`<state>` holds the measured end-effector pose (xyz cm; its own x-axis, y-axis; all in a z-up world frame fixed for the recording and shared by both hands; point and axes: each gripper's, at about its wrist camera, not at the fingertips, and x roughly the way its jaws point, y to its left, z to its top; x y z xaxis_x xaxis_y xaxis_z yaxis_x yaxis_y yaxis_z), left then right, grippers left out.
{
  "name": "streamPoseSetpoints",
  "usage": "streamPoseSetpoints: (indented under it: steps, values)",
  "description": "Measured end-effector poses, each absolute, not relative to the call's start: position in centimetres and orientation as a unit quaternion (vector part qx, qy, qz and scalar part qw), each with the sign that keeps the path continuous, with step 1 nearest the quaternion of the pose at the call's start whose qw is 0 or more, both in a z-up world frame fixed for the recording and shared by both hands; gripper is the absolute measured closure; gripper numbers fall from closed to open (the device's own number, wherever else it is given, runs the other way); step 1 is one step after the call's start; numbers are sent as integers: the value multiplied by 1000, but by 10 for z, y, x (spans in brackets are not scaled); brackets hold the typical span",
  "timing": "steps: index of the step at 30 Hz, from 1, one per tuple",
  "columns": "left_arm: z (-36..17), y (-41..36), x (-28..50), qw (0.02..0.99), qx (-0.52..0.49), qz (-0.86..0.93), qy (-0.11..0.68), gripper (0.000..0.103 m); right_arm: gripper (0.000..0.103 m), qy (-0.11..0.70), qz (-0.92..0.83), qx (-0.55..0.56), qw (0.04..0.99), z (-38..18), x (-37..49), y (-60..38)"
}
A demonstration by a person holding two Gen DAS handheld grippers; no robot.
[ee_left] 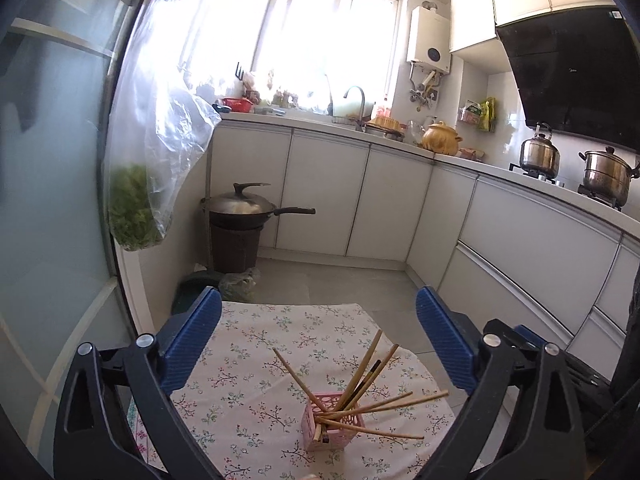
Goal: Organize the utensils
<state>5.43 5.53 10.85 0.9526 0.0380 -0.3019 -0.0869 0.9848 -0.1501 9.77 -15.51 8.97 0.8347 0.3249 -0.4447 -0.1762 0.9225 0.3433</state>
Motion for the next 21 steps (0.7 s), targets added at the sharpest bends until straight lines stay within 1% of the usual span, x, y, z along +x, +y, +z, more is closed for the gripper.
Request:
streamPoseSetpoints:
  steps: [1, 3, 5, 6, 7, 8, 12, 16, 21]
  values:
    - [107, 54, 51, 985, -77, 38, 148, 7, 39, 254, 119, 147, 949, 88, 92, -161]
    - [103, 48, 46, 986, -62, 51, 148, 7, 30, 252, 97, 146, 952, 85, 84, -170]
    - [99, 42, 40, 986, -47, 60, 145, 7, 18, 251, 73, 146, 954, 83, 75, -179]
    - [97, 39, 37, 987, -43, 61, 143, 7, 15, 252, 63, 148, 954, 82, 71, -184]
    - [94, 36, 34, 987, -40, 60, 141, 7, 9, 251, 51, 151, 955, 81, 66, -189]
    - [92, 34, 30, 988, -41, 53, 139, 7, 6, 250, 40, 152, 955, 79, 63, -192]
    - [85, 28, 25, 988, -52, 41, 141, 7, 6, 252, -2, 144, 957, 72, 49, -202]
    - [76, 17, 31, 982, -20, 44, 184, 7, 6, 257, -8, 147, 955, 68, 45, -209]
    - [67, 10, 35, 979, -13, 34, 200, 7, 6, 264, -16, 127, 956, 66, 49, -203]
